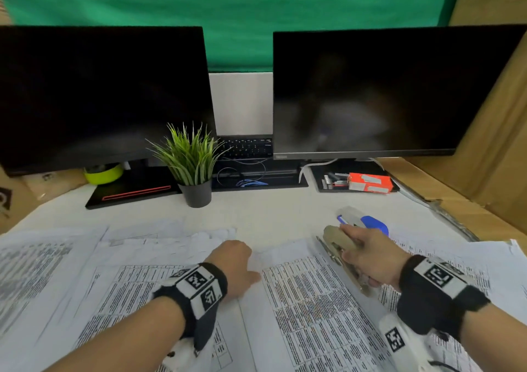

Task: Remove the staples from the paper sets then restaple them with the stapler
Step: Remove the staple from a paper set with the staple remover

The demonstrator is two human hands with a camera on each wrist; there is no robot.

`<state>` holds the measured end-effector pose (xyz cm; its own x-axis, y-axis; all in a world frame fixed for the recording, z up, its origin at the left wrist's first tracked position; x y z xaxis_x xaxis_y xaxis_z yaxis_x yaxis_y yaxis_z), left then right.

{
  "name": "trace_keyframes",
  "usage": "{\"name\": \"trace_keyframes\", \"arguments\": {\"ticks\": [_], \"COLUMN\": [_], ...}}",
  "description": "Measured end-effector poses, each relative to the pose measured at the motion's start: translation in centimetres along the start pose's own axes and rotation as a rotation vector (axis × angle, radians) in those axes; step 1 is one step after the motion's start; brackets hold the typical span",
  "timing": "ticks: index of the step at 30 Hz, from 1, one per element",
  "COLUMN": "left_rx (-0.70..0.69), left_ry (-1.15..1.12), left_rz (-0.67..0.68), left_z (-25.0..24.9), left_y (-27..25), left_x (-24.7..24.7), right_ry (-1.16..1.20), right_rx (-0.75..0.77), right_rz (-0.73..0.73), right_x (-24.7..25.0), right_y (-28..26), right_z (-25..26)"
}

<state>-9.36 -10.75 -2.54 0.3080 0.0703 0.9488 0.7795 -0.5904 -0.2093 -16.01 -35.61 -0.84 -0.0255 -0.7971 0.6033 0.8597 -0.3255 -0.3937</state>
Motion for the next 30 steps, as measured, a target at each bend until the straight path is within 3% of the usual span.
{"name": "trace_keyframes", "arguments": {"ticks": [11,15,18,30], "left_rx": [-0.048,-0.001,-0.065,-0.171], "left_ry": [0.063,0.006,0.016,0.216], "left_rz": [0.135,0.051,0.03,0.224], "left_z": [-1.1,-1.2,-2.0,-4.7], "left_y": [-1.9,-0.4,1.1,1.2], "left_x": [0.8,1.6,1.4,1.1], "right_ry": [-0.056,-0.035,-0.03,-0.079], "right_rx": [-0.035,-0.032,-0.048,-0.063], "right_rz": [0.003,-0.013,-0.022,-0.033], "right_x": [-0.5,-0.2,0.0,0.6], "right_y": [-1.0,-1.3,-1.2,-0.8], "right_z": [0.5,0.4,0.0,-1.3]}}
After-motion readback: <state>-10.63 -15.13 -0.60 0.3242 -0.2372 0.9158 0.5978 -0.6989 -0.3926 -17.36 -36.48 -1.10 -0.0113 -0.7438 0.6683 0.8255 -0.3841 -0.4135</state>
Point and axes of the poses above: each hand's wrist, its own y-axis towards the middle knuckle, its own x-axis out of the back of the hand, z = x × y, the point moved 2 cm from there along y, towards the middle knuckle, and after that the axes turned 13 degrees about -x, right-handed, at the moved point
